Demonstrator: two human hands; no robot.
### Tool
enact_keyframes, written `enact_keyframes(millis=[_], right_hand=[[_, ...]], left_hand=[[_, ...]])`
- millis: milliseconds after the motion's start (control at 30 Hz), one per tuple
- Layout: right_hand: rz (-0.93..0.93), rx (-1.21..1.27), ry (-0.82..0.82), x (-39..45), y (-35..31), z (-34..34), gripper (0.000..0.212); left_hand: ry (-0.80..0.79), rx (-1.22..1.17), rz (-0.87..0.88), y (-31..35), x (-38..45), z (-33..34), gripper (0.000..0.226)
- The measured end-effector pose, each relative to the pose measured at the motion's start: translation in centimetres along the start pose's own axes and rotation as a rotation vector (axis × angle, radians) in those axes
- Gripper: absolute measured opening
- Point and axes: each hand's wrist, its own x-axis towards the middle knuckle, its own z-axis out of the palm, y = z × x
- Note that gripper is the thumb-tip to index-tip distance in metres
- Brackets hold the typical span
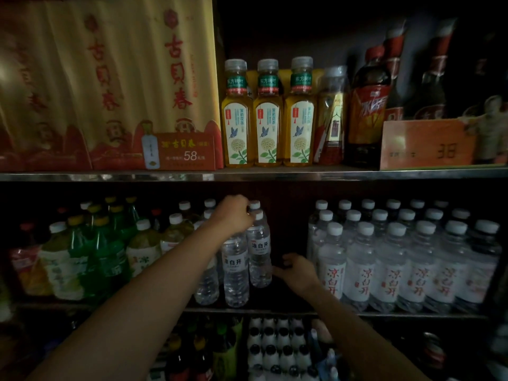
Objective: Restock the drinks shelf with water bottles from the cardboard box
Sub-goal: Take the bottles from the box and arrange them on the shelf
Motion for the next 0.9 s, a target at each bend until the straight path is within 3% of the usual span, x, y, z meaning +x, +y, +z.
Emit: enact_keyframes(millis=[167,367,767,900], right_hand=[[-0.052,-0.106,0.085,-5.8,-1.9,-1.6,0.063],[-0.109,-0.139,0.200,-14.6,-3.4,-2.5,0.055],[-0.026,-0.145,0.191,-30.8,-1.8,-3.8,0.049],[0.014,-0.143,0.199,-35.6,-0.2,-5.1,0.057]], left_hand=[[-0.048,-0.044,0.070,-1.2,-6.8,-1.3,0.024],[-0.123,-0.101,0.089,-2.5,-15.3,-1.8,0.058],[-0.315,-0.209,0.076,-0.1,-29.9,-1.6,0.067],[-0.361,-0.189,0.078,2.2,-33.7,-0.9,0.069]])
